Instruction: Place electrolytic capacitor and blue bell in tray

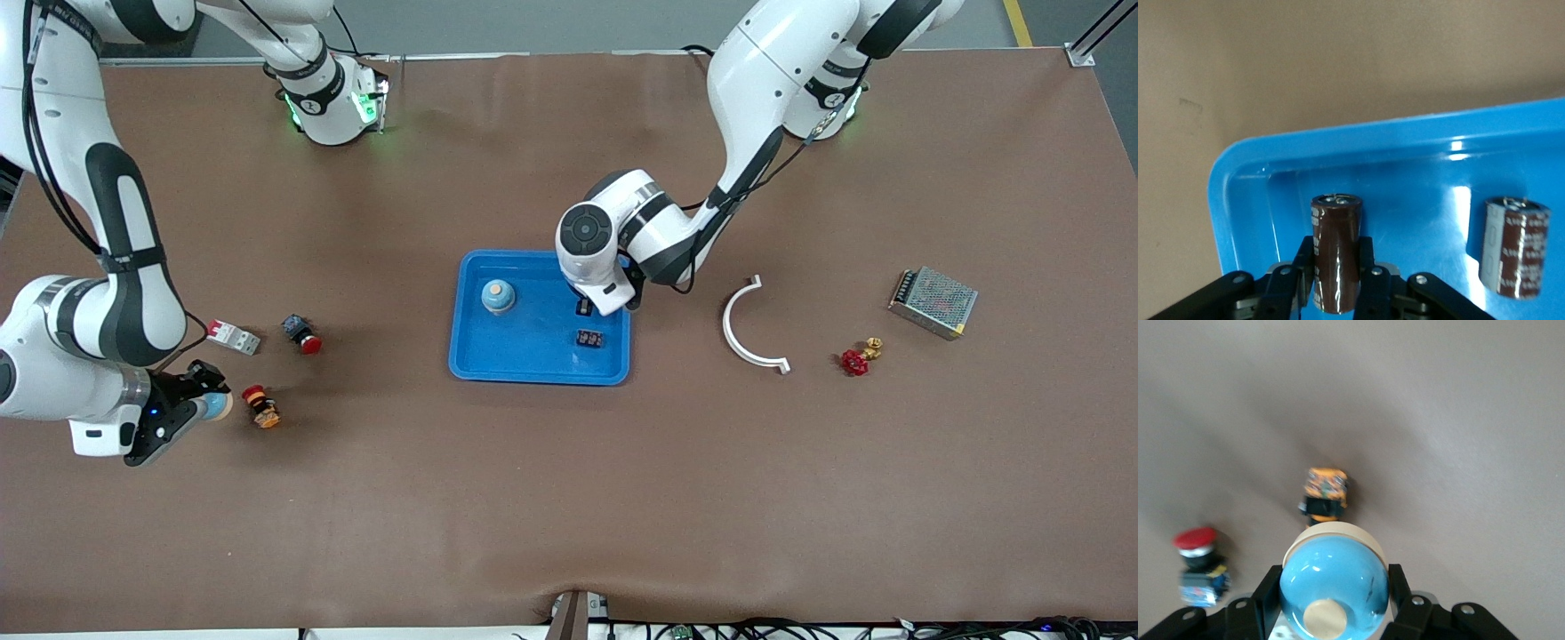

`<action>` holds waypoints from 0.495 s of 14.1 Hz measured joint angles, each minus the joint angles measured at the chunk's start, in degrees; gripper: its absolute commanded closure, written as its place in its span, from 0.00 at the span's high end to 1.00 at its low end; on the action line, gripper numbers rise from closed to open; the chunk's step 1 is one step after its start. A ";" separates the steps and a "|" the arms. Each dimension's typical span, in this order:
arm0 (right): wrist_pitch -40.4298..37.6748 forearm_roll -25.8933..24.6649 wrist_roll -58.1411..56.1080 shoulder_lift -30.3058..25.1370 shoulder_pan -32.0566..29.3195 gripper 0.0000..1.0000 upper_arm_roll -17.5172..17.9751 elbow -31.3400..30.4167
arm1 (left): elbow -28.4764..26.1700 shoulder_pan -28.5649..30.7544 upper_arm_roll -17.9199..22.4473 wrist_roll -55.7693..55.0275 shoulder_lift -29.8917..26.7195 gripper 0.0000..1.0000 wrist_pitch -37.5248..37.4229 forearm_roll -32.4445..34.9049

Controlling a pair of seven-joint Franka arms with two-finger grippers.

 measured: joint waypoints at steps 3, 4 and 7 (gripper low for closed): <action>-2.12 -0.01 6.89 -2.01 2.70 0.32 0.01 0.03 | -0.35 0.00 0.09 -0.02 0.34 0.00 0.47 0.00; -3.24 -0.01 9.65 -2.56 3.57 0.32 0.01 0.05 | -0.33 0.00 0.09 -0.03 0.34 0.00 0.50 0.00; -6.57 -0.01 18.74 -4.45 7.15 0.32 0.16 0.07 | -0.33 -0.02 0.09 -0.03 0.34 0.00 0.66 0.00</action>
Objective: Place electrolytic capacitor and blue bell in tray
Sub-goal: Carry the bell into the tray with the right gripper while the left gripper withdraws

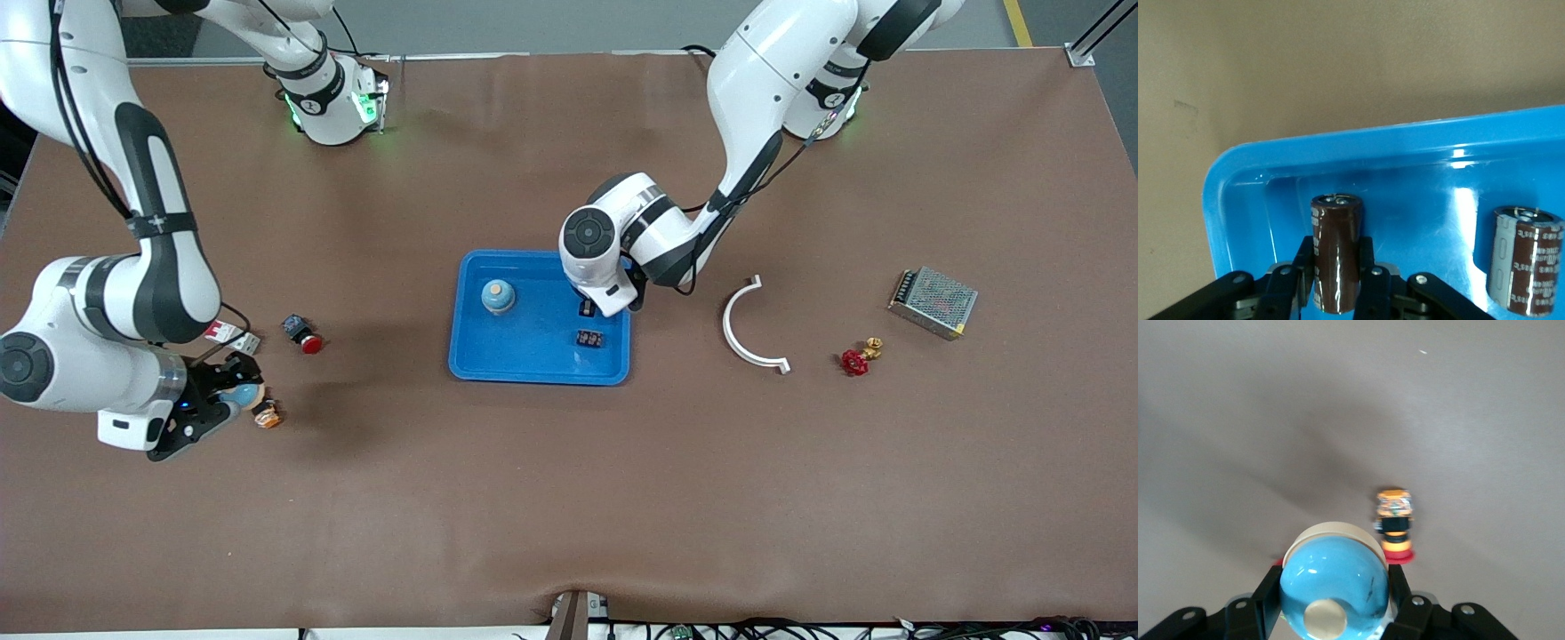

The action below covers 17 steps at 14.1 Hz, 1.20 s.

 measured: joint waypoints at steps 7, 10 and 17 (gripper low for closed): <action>-5.49 0.06 25.04 -2.73 11.16 0.32 0.32 0.00 | 0.13 -0.14 0.00 -2.50 0.00 1.00 0.73 0.39; -5.43 0.08 34.37 -2.89 15.99 0.32 0.37 0.00 | 0.58 -0.04 0.03 -2.53 -0.10 1.00 0.72 0.58; 0.56 0.52 50.44 -2.70 25.04 0.33 0.40 -1.85 | 1.13 3.13 0.15 2.09 -4.65 1.00 -4.07 0.88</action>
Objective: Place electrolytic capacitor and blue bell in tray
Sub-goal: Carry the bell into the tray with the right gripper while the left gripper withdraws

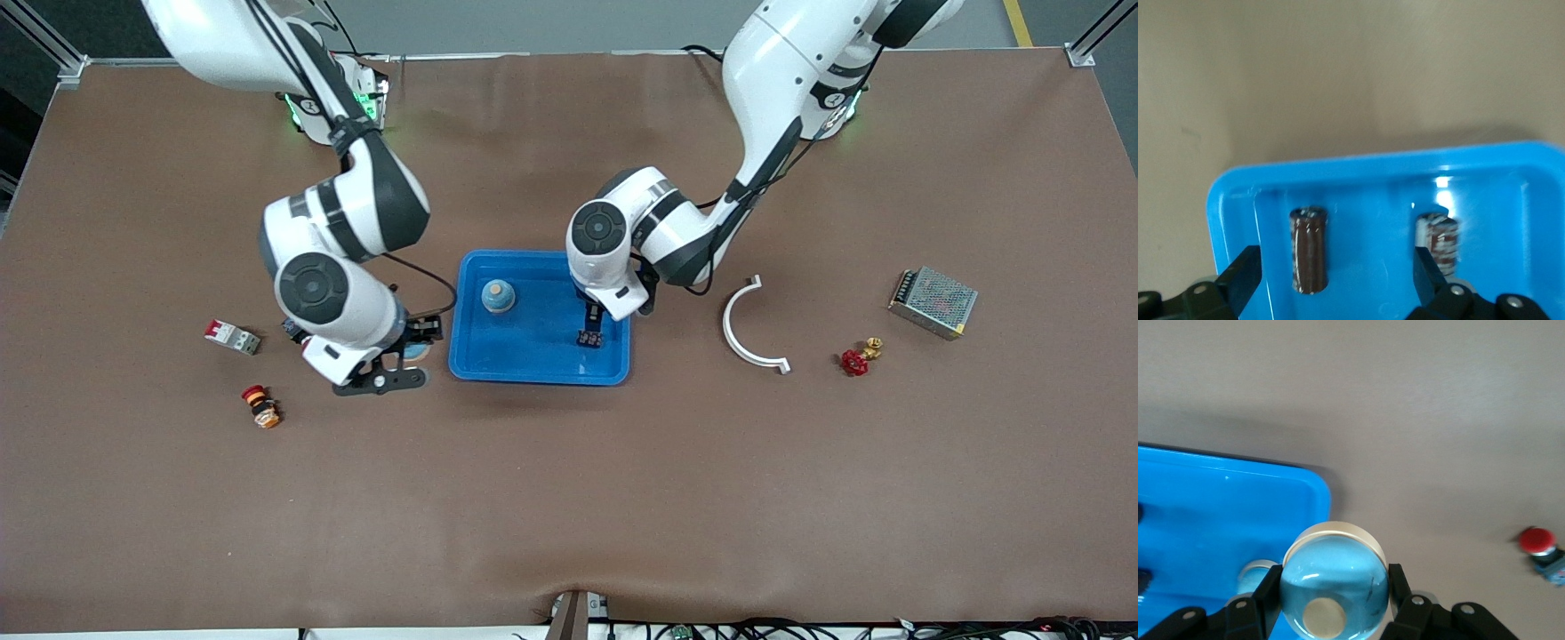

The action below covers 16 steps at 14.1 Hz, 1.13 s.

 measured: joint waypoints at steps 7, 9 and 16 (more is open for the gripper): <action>9.92 0.09 7.04 1.64 4.60 0.33 -0.01 -5.31 | -0.37 9.77 0.20 14.61 -2.13 1.00 -2.36 0.01; 14.26 0.10 7.07 2.03 4.70 0.33 -0.02 -7.93 | -0.40 12.24 0.27 18.85 -2.10 1.00 -2.35 0.02; 21.15 0.11 7.15 3.05 5.82 0.33 -0.01 -12.10 | 1.87 21.38 0.48 32.35 -1.94 1.00 -2.29 3.42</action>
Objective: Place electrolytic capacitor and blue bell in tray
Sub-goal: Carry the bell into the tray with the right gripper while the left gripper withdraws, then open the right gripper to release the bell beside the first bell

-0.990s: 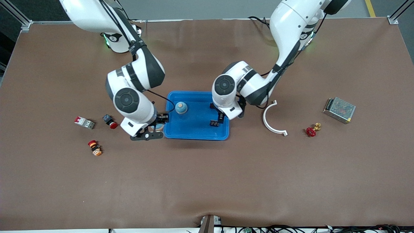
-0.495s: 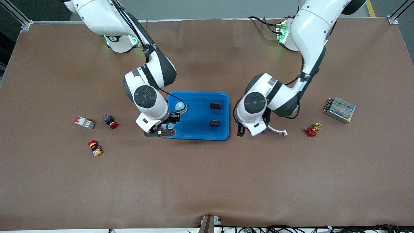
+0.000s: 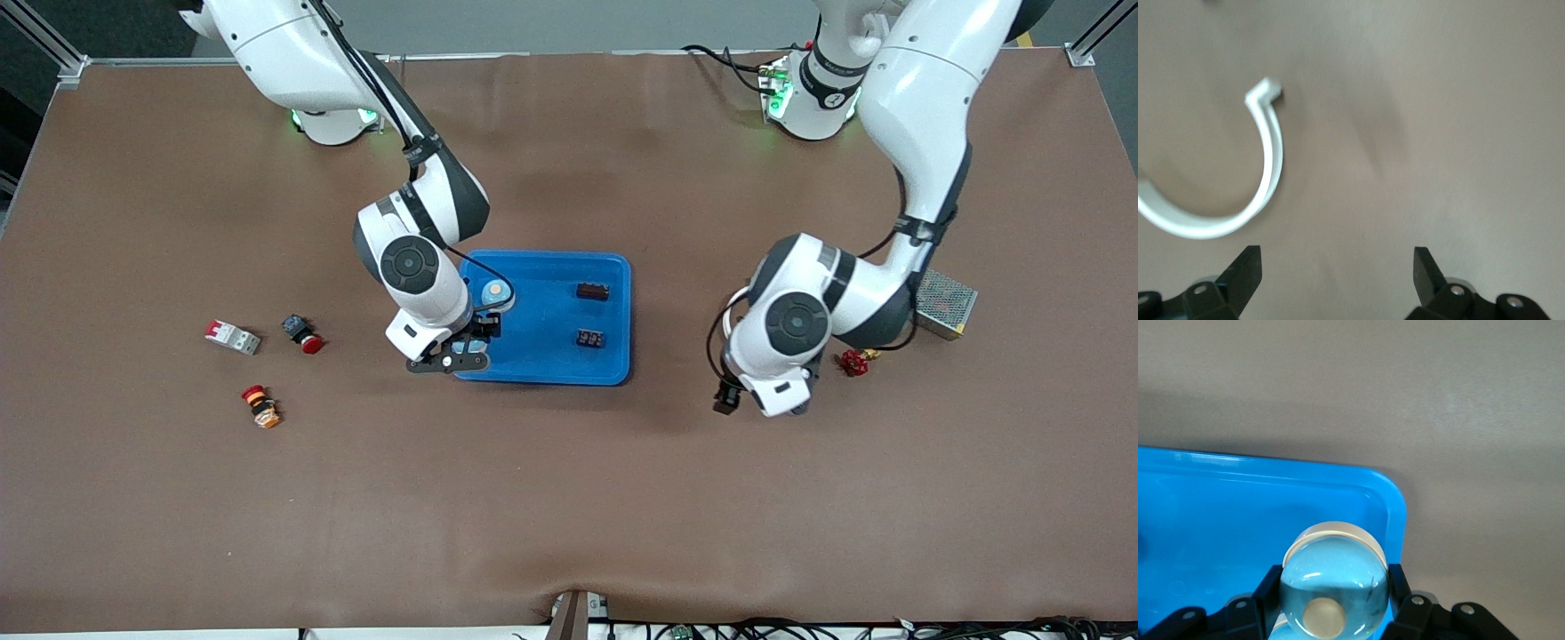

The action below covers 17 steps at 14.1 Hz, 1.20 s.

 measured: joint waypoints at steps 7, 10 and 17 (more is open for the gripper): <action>5.62 0.03 3.52 2.88 3.10 0.33 -0.03 -1.57 | 8.86 4.49 0.01 10.98 -0.01 1.00 -11.30 0.10; 9.15 0.03 3.52 3.96 3.44 0.33 -0.03 -3.11 | 13.03 7.57 -0.15 19.14 -0.32 1.00 -17.93 0.10; 12.21 0.03 3.52 4.79 3.73 0.73 -0.04 -4.36 | 15.77 12.97 -0.20 42.23 -7.47 1.00 -25.63 -1.65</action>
